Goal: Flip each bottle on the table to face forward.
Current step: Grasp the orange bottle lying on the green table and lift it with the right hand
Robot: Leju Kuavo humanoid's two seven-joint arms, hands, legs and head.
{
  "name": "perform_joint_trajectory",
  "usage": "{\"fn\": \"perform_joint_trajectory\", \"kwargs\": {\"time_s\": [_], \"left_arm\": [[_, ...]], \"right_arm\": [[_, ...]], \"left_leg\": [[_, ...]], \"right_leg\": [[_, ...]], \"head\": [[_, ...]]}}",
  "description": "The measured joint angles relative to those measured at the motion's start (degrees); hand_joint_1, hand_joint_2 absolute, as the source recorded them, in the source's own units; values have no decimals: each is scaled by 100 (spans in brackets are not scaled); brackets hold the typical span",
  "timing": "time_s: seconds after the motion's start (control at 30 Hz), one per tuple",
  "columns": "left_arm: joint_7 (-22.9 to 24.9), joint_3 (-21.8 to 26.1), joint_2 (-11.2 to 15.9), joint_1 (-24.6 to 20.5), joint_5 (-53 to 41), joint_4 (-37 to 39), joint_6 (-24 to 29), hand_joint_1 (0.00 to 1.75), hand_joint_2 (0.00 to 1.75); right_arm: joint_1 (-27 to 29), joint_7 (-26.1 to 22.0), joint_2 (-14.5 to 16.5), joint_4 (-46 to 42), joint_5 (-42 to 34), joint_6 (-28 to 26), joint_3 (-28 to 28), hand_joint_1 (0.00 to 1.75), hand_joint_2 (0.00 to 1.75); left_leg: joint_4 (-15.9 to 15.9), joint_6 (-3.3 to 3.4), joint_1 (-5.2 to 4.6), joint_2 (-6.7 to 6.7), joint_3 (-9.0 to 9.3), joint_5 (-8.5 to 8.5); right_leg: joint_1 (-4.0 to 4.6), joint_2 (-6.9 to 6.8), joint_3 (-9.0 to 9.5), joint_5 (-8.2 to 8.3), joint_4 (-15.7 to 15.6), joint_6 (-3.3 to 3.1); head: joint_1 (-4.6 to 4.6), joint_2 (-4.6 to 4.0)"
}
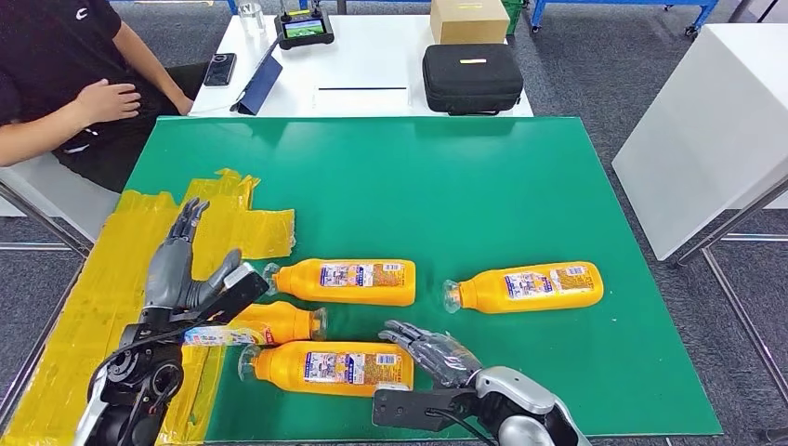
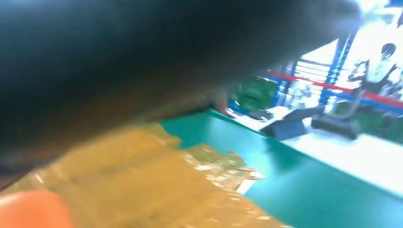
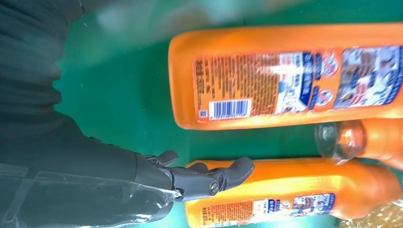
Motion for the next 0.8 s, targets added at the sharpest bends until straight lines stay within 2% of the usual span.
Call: {"fn": "perform_joint_trajectory", "kwargs": {"time_s": [0.13, 0.23, 0.3, 0.63, 0.8], "left_arm": [[-287, 149, -204, -3, 1600, -242, -58, 0, 0], [-355, 204, -322, -13, 2914, -451, -207, 0, 0], [-365, 211, -372, -16, 3455, -580, -240, 0, 0], [-525, 190, -488, -17, 4121, -945, -18, 0, 0], [-612, 104, -487, -25, 4351, -980, 274, 0, 0]], "right_arm": [[-133, 45, 77, 177, 29, -67, -55, 0, 175], [-323, 61, 152, 353, -48, -128, -90, 0, 175], [-460, 67, 213, 449, -135, -151, -95, 0, 175], [-946, 70, 499, 830, -458, -157, 85, 0, 175], [-1115, 90, 554, 993, -640, -150, 344, 0, 175]], "left_leg": [[0, 0, 0, 2, 0, 0], [0, 0, 0, 2, 0, 0], [0, 0, 1, 2, 0, 1], [0, 0, 1, 0, 0, 1], [0, 0, 1, 1, 0, 1]], "right_leg": [[0, 0, 0, 0, 0, 0], [0, 0, 0, 1, 0, 0], [0, 0, 0, 1, 1, 0], [1, 0, 0, 0, 3, 0], [0, 0, 0, 1, 3, 0]], "head": [[0, 0], [1, 0], [0, 0], [-1, 0], [0, 0]]}}
